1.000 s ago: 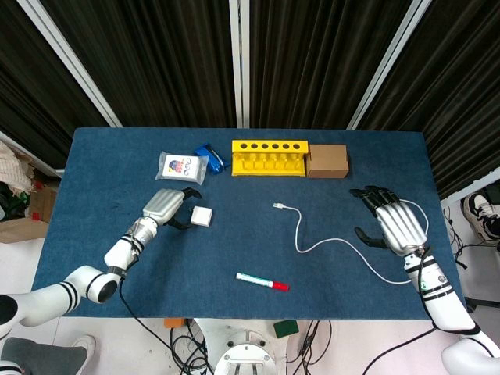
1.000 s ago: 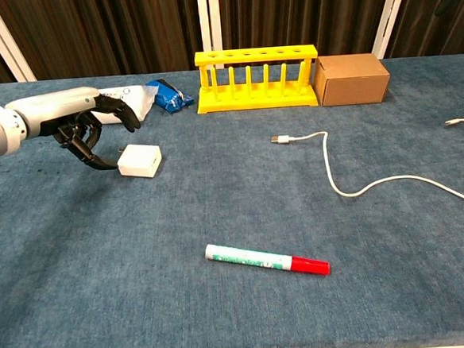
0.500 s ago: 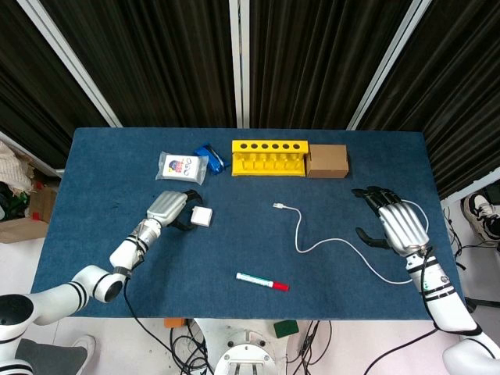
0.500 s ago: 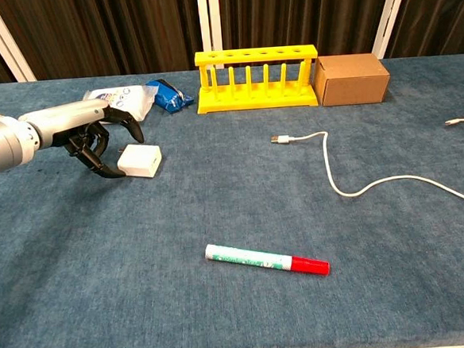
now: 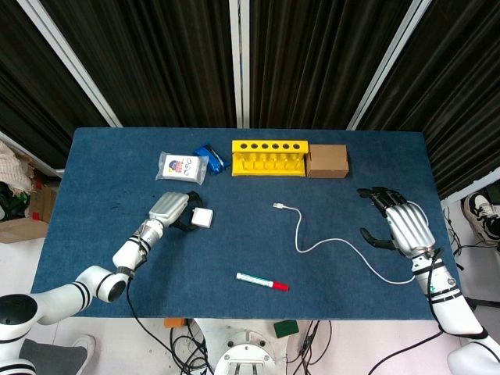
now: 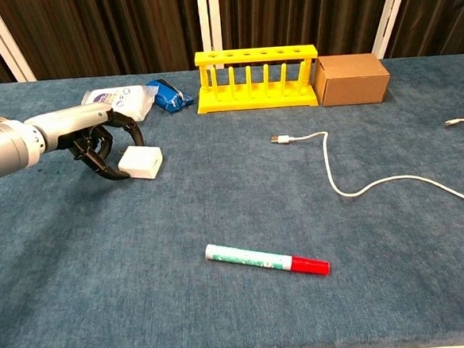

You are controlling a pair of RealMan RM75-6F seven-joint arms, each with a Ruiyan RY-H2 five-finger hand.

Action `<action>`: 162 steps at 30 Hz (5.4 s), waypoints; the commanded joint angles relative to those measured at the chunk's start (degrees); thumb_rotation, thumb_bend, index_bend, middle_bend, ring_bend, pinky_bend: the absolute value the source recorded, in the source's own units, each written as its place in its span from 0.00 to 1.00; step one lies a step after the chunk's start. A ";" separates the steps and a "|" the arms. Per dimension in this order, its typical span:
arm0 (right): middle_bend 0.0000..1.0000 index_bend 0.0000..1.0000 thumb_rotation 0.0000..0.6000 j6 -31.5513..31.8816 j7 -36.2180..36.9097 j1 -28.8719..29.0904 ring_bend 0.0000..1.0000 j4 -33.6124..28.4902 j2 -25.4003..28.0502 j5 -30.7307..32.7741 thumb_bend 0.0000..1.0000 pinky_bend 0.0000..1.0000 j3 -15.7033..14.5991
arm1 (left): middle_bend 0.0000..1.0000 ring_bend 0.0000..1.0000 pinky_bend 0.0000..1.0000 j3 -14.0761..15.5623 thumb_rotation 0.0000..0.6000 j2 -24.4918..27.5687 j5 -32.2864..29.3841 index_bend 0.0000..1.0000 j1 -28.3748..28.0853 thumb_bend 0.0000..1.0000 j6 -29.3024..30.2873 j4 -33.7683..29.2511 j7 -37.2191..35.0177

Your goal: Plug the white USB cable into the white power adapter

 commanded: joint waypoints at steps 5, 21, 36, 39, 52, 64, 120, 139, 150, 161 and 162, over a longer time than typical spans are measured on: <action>0.28 0.22 1.00 -0.92 -1.12 0.35 0.13 -0.13 -0.40 0.55 0.33 0.21 0.29 | 0.45 0.71 0.87 -1.53 1.00 -0.28 -1.64 0.54 1.17 0.24 2.54 -1.03 -0.15; 0.36 0.32 1.00 -15.88 -36.19 19.76 0.26 3.08 -18.09 32.44 0.34 0.42 9.83 | 0.50 0.72 0.88 -3.82 1.00 4.10 -7.01 0.57 4.49 0.26 8.66 -16.30 8.18; 0.27 0.36 1.00 -5.00 -63.30 37.28 0.20 18.93 -39.81 63.63 0.33 0.35 12.22 | 0.50 0.71 0.88 -2.82 1.00 4.41 -4.85 0.57 5.69 0.26 10.94 -17.63 7.93; 0.28 0.38 1.00 -3.61 -65.01 38.83 0.20 22.03 -42.81 65.13 0.33 0.35 12.86 | 0.49 0.71 0.88 -2.48 1.00 4.40 -4.43 0.57 5.86 0.26 10.84 -17.52 7.41; 0.29 0.46 1.00 -3.55 -67.39 39.43 0.20 31.65 -49.40 66.85 0.36 0.33 13.68 | 0.48 0.71 0.88 -1.64 1.00 4.52 -3.16 0.57 6.09 0.26 10.62 -17.38 6.92; 0.25 0.47 1.00 -6.11 -68.08 40.38 0.14 39.32 -54.56 66.31 0.38 0.26 15.57 | 0.48 0.71 0.88 -1.29 1.00 4.41 -2.85 0.57 6.10 0.26 10.23 -17.11 6.89; 0.39 0.62 1.00 -10.31 -58.18 32.88 0.24 29.64 -49.23 47.81 0.51 0.29 15.76 | 0.46 0.71 0.89 -1.19 1.00 7.44 -2.35 0.57 8.35 0.26 12.34 -19.39 6.61; 0.60 0.61 1.00 -9.15 -55.97 31.37 0.42 12.87 -38.58 41.50 0.93 0.29 11.22 | 0.46 0.71 0.89 -3.64 1.00 9.85 -8.28 0.57 7.14 0.25 11.88 -26.42 14.68; 0.59 0.61 1.00 -2.84 -58.67 32.26 0.41 9.59 -39.00 38.43 0.92 0.29 10.45 | 0.46 0.71 0.89 -7.07 1.00 11.57 -14.21 0.57 3.42 0.25 5.04 -28.97 12.87; 0.59 0.61 1.00 -1.44 -58.04 32.18 0.42 11.86 -42.32 36.01 0.91 0.29 8.85 | 0.46 0.71 0.89 -9.16 1.00 13.18 -17.45 0.56 1.03 0.25 0.03 -29.28 7.74; 0.59 0.61 1.00 -1.40 -58.21 32.25 0.42 11.86 -42.48 36.12 0.91 0.29 8.96 | 0.46 0.71 0.89 -9.07 1.00 13.13 -17.60 0.56 0.91 0.25 0.28 -29.22 8.11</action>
